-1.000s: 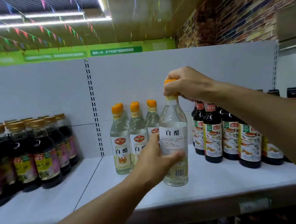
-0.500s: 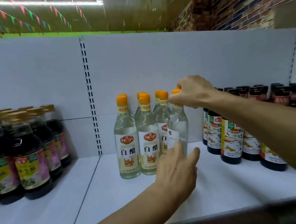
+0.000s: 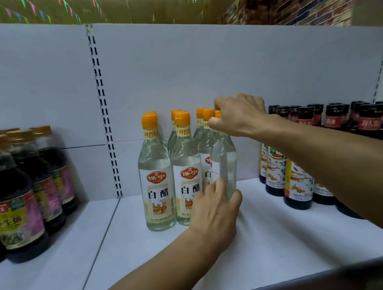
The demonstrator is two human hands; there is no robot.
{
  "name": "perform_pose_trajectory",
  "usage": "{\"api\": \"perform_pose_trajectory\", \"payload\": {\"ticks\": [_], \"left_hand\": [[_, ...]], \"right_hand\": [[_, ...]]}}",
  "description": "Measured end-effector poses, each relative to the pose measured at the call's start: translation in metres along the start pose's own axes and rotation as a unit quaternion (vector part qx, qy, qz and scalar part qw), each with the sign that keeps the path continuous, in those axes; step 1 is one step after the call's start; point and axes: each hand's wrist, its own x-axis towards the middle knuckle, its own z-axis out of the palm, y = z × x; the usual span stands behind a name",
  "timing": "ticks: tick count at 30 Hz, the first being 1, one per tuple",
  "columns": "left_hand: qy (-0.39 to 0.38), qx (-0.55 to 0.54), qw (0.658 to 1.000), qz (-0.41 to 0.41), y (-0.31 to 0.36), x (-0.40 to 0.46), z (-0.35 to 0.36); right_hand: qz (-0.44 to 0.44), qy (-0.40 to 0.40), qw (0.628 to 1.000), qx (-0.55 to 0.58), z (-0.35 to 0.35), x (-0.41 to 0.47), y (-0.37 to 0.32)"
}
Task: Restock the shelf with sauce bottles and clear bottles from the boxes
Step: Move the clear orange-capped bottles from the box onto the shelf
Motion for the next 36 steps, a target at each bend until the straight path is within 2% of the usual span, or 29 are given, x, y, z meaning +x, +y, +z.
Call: {"api": "perform_pose_trajectory", "payload": {"ticks": [2,4,7,9,27,36], "left_hand": [[-0.001,-0.009,1.000,-0.005,-0.002,-0.001,0.002],[-0.003,-0.016,1.000,-0.010,-0.005,-0.002,0.003],[-0.002,-0.017,1.000,-0.014,-0.005,-0.002,0.004],[-0.003,-0.017,1.000,-0.016,-0.003,-0.001,0.005],[-0.022,0.003,1.000,-0.018,-0.004,-0.003,0.010],[-0.088,-0.032,0.994,-0.051,-0.005,-0.010,-0.010]], "right_hand": [[0.007,-0.035,0.999,0.012,0.000,0.005,0.001],[0.017,-0.102,0.993,0.061,-0.007,0.009,0.005],[0.043,-0.243,0.947,0.204,-0.022,0.016,0.014],[0.038,-0.276,0.932,0.231,-0.025,0.021,0.019],[0.054,-0.185,0.945,0.265,0.004,0.017,0.010],[0.059,-0.102,0.979,0.167,-0.002,0.007,0.001]]}}
